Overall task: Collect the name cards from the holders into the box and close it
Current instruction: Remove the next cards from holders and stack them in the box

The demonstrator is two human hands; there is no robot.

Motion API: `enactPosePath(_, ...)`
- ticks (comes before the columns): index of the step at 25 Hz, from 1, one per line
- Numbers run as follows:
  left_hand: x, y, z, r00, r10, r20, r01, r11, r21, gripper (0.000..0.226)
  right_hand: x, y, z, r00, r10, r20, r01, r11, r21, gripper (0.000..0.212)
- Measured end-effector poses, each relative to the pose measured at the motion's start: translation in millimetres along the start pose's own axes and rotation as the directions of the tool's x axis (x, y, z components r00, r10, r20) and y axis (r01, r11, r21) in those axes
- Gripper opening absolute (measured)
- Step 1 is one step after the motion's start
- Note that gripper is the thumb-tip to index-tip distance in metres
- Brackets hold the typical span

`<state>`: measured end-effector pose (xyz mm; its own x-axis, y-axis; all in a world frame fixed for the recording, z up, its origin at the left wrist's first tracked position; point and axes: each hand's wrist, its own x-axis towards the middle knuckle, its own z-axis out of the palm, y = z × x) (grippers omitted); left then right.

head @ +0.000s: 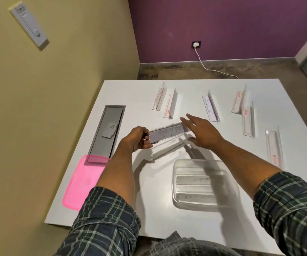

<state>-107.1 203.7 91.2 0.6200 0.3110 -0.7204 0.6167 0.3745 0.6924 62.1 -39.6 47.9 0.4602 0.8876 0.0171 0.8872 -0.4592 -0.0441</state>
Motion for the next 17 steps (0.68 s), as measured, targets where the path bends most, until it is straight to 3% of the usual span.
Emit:
enactPosePath(6, -19, -19, 41, 0.979, -0.129, 0.156, 0.122, 0.991, 0.055, 0.017, -60, 15, -13, 0.997, -0.081, -0.005, 0.081, 0.996, 0.041, 0.075)
enactPosePath(9, -21, -33, 59, 0.97, -0.181, 0.161, 0.145, 0.966, 0.216, 0.019, -96, 28, -14, 0.989, -0.128, 0.075, 0.123, 0.989, 0.077, 0.058)
enactPosePath(12, -22, -42, 77, 0.977, -0.162, 0.139, 0.081, 0.882, 0.464, 0.031, -126, 39, -15, 0.969, -0.191, 0.158, 0.178, 0.98, 0.095, 0.051)
enactPosePath(17, -31, -50, 109, 0.963, -0.163, 0.216, -0.041, 0.699, 0.714, 0.04, -168, 47, -6, 0.962, -0.17, 0.212, 0.153, 0.984, 0.093, 0.057)
